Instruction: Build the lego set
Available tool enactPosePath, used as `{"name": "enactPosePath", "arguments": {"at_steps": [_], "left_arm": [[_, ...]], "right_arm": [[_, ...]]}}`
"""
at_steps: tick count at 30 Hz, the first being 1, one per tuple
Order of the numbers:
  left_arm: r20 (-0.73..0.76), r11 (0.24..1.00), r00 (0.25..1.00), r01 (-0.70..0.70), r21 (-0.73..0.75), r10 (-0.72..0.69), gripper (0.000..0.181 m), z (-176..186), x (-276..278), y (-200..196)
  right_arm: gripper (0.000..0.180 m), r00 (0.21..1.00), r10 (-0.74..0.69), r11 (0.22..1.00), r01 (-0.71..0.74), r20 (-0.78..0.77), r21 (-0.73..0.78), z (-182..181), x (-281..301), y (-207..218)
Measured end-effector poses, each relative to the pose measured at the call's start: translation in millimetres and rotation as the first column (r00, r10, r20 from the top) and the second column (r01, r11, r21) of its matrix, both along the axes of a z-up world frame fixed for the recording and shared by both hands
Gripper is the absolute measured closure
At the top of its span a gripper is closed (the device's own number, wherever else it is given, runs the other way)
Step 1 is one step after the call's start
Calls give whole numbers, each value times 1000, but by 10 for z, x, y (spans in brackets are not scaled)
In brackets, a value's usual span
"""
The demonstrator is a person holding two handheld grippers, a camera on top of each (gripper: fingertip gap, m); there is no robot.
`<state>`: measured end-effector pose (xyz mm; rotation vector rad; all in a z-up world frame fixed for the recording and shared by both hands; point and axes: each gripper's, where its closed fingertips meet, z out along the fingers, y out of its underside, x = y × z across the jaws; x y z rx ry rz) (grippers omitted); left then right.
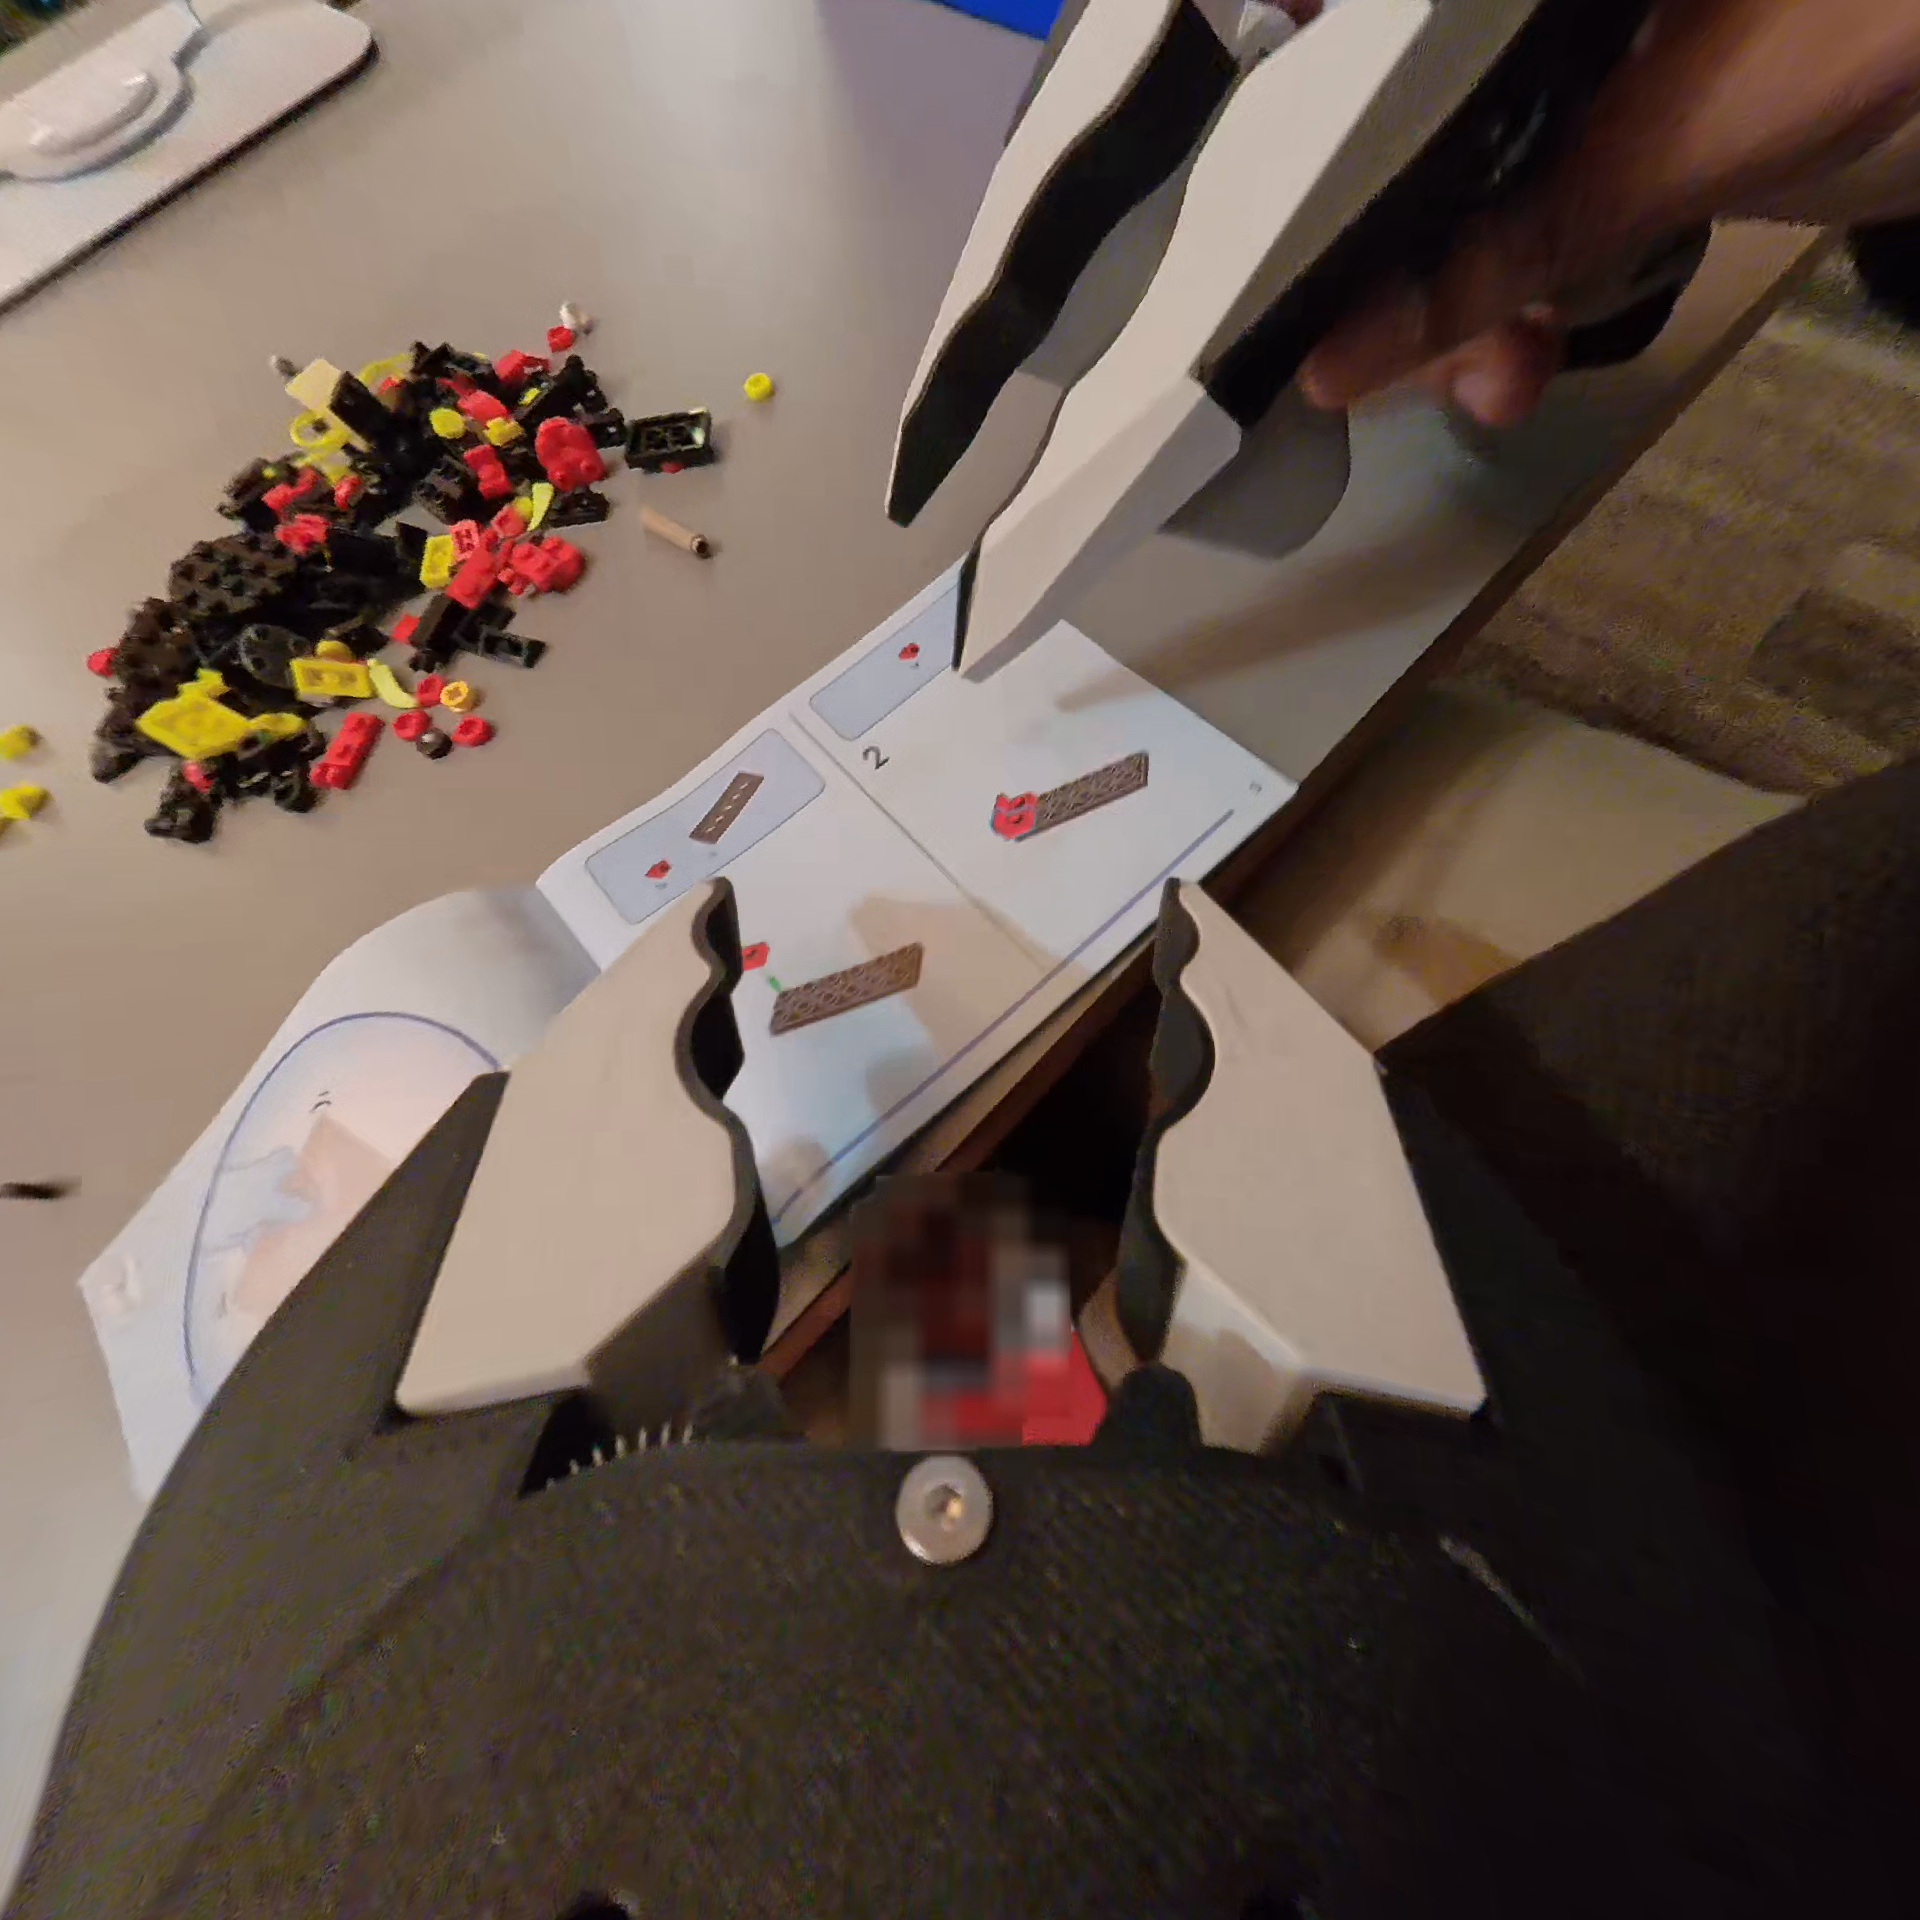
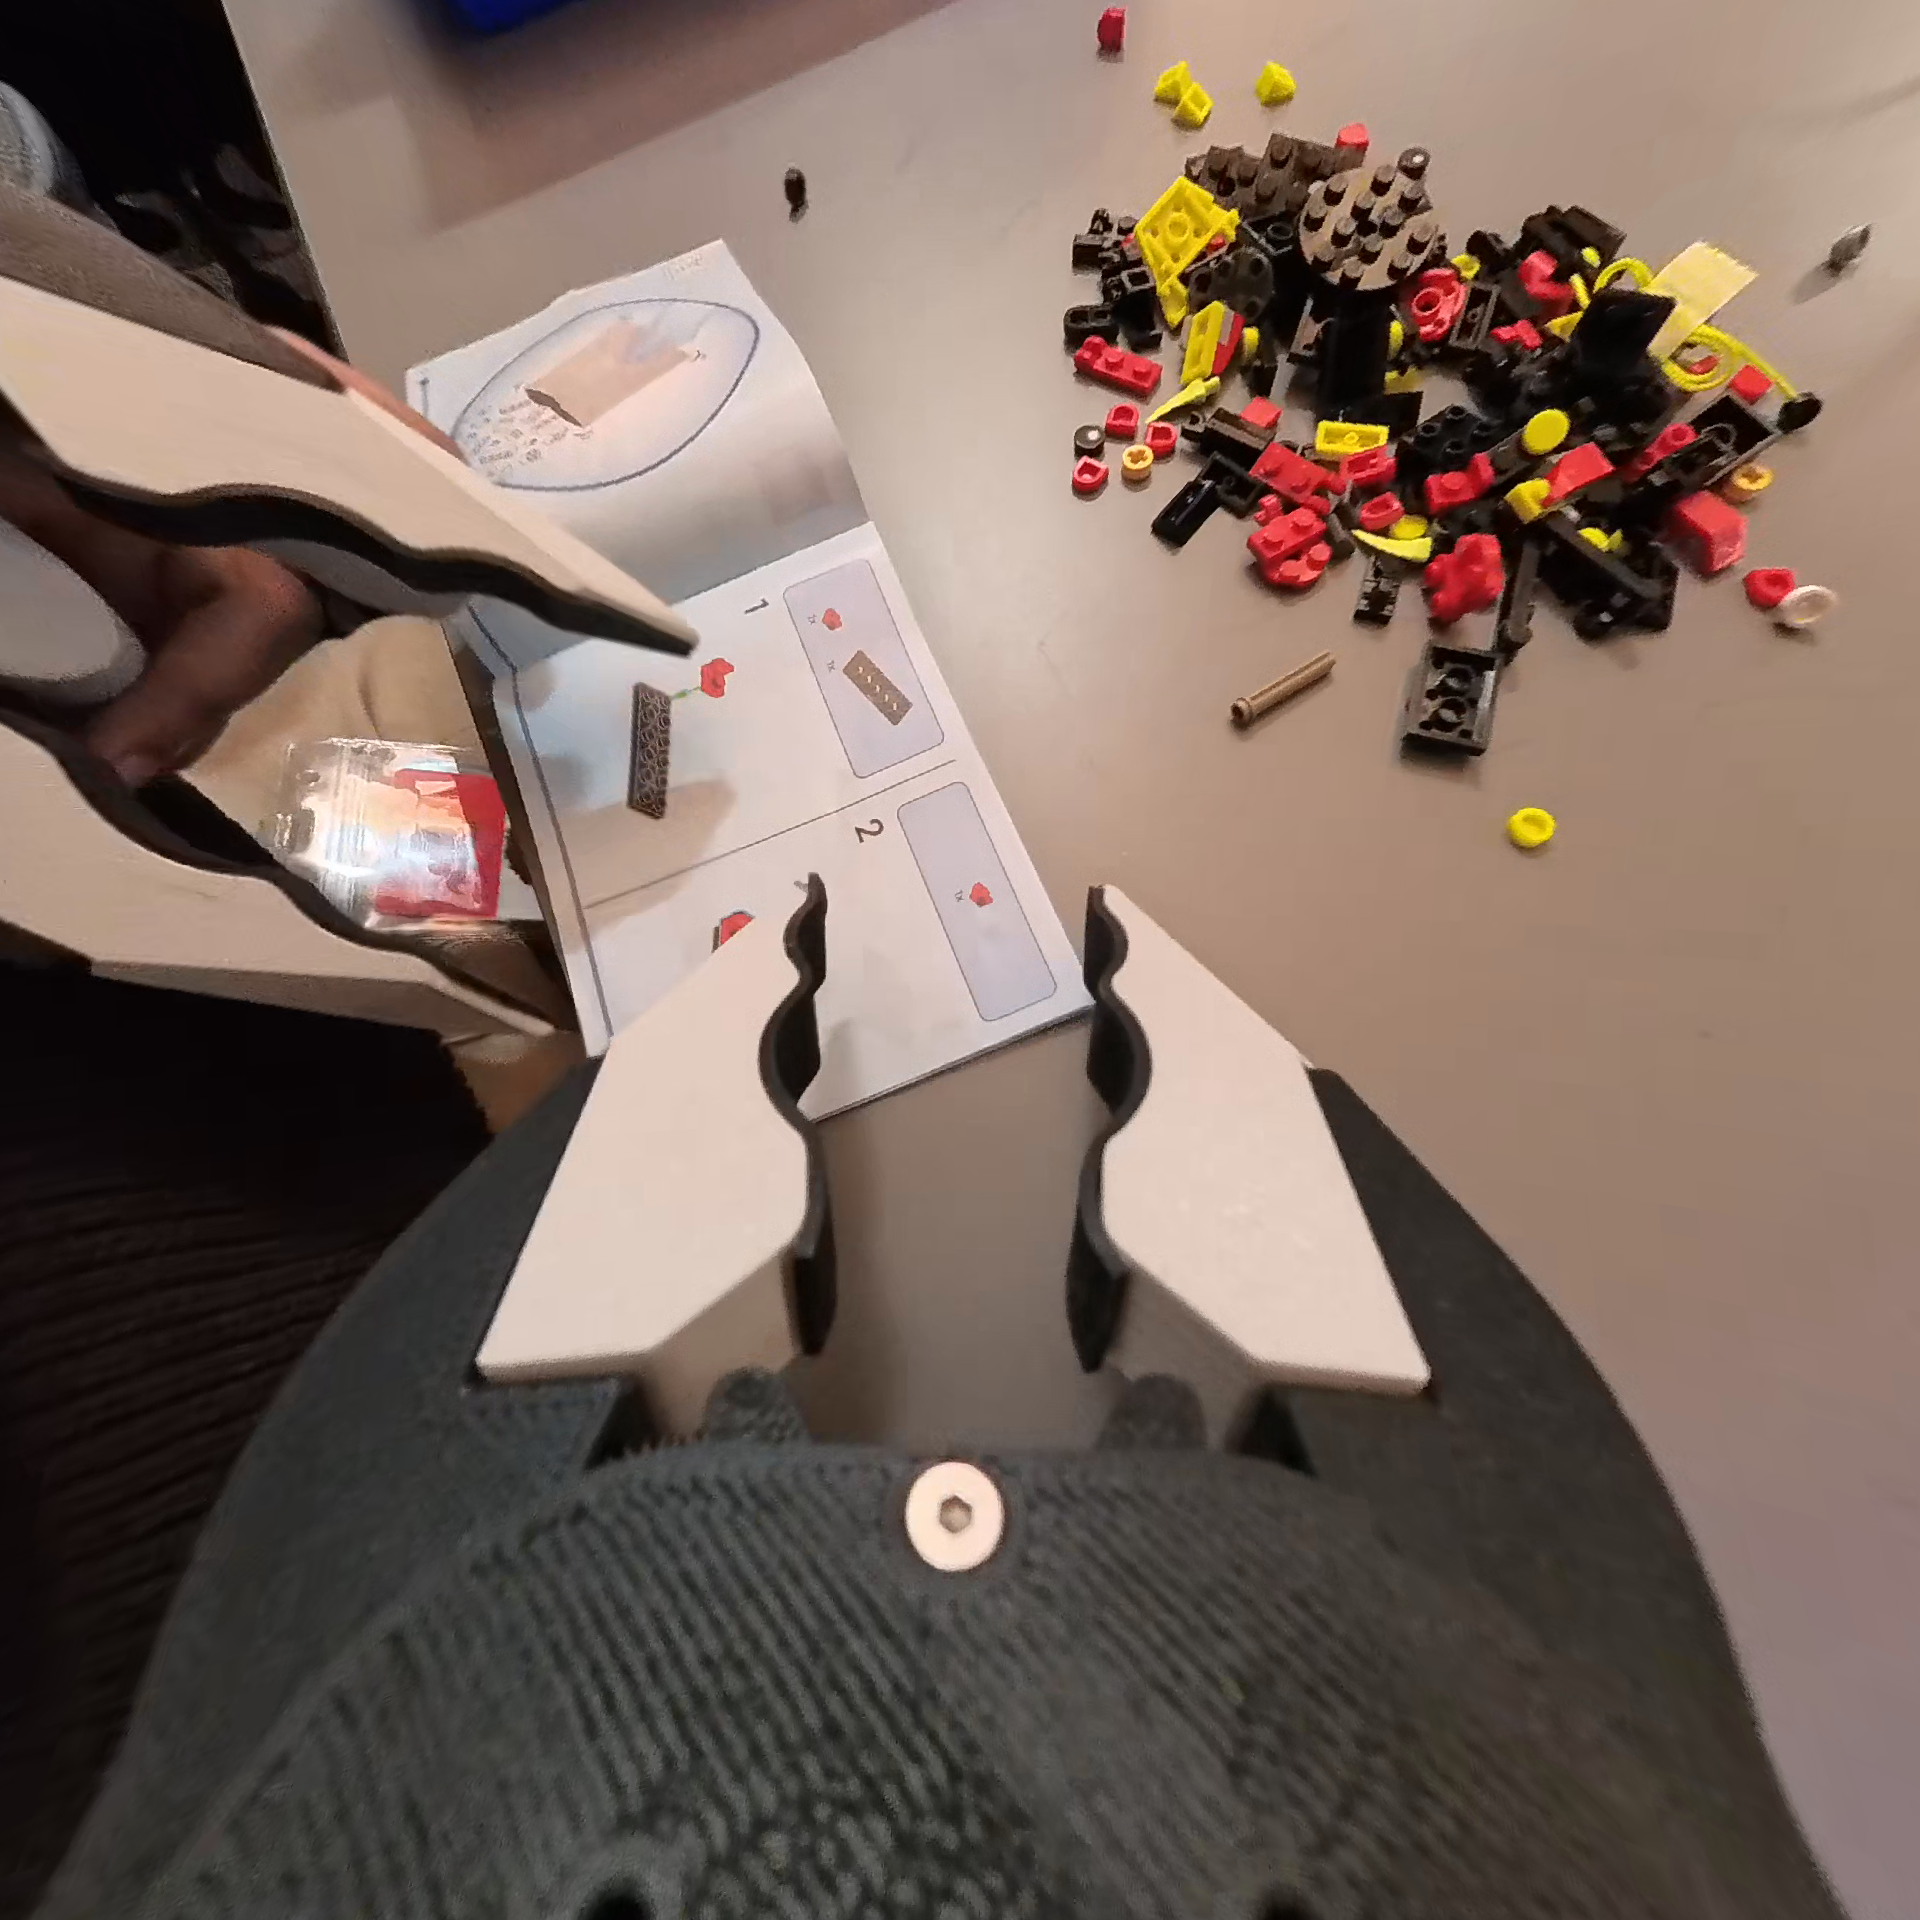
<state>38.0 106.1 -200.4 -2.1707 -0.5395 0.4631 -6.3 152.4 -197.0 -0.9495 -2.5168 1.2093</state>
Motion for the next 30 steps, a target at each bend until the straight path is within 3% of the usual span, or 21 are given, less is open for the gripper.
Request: {"name": "enactPosePath", "arguments": {"at_steps": [5,11,21,23,25,30], "left_arm": [[251,994,967,20,104,-45,117,9,129,274],[204,999,979,21,-48,-10,108,-199,117,314],[191,998,981,-33,-47,42,109,-213,121,321],[196,999,980,-33,-43,41,114,-208,129,321],[207,999,978,-32,-25,36,133,-192,138,321],[241,999,970,-37,7,34,146,-170,134,308]], "right_arm": [[133,998,-35,999,35,-48,3,91,-40,104],[134,996,-72,997,70,-54,-46,190,-68,180],[134,997,-54,998,51,-58,-47,201,-58,141],[134,997,-54,997,51,-56,-50,202,-60,140],[134,997,-52,998,49,-56,-49,200,-59,134],[134,997,-47,998,44,-56,-44,193,-55,124]]}}
